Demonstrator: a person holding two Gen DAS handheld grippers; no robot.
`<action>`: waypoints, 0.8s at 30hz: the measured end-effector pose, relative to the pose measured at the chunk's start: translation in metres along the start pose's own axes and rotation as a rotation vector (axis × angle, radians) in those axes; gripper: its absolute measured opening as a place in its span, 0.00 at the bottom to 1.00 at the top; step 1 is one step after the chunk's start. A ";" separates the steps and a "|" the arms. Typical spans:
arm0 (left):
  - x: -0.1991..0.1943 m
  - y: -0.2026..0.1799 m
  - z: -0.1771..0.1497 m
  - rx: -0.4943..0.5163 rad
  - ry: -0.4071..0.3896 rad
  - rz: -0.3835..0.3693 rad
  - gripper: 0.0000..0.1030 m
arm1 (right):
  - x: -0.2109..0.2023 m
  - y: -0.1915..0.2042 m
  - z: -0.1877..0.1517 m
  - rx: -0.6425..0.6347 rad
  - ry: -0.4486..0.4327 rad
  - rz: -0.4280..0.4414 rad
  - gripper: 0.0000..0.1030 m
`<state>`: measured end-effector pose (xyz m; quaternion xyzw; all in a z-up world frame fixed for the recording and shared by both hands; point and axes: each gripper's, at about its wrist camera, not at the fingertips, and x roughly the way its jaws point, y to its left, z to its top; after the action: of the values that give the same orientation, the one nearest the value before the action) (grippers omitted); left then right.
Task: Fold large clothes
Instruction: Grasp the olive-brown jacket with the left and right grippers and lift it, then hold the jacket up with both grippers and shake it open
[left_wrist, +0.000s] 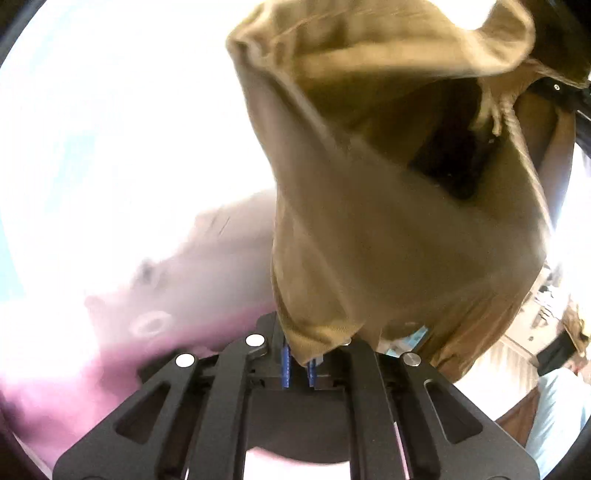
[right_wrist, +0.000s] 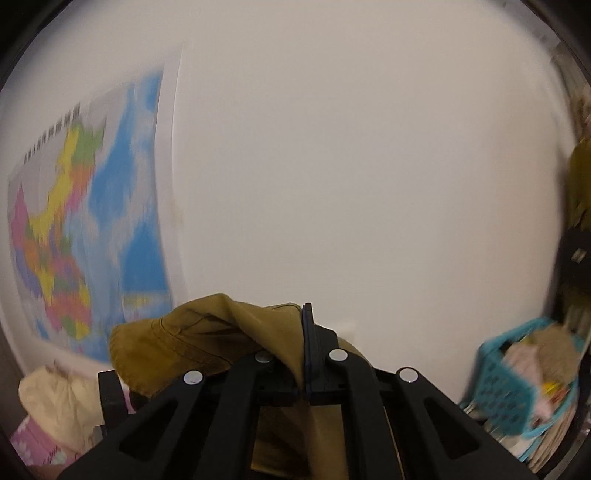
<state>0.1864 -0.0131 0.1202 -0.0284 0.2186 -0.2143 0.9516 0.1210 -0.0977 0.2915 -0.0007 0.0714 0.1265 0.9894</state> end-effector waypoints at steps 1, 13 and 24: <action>-0.010 -0.013 0.014 0.039 -0.027 0.002 0.06 | -0.021 -0.001 0.017 -0.010 -0.044 -0.014 0.02; -0.261 -0.060 0.103 0.208 -0.476 0.045 0.08 | -0.244 0.032 0.111 -0.139 -0.386 0.002 0.02; -0.493 -0.101 0.016 0.413 -0.597 0.375 0.09 | -0.349 0.076 0.052 -0.155 -0.378 0.428 0.02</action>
<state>-0.2472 0.1018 0.3486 0.1426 -0.1137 -0.0589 0.9815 -0.2254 -0.1109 0.3933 -0.0373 -0.1256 0.3352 0.9330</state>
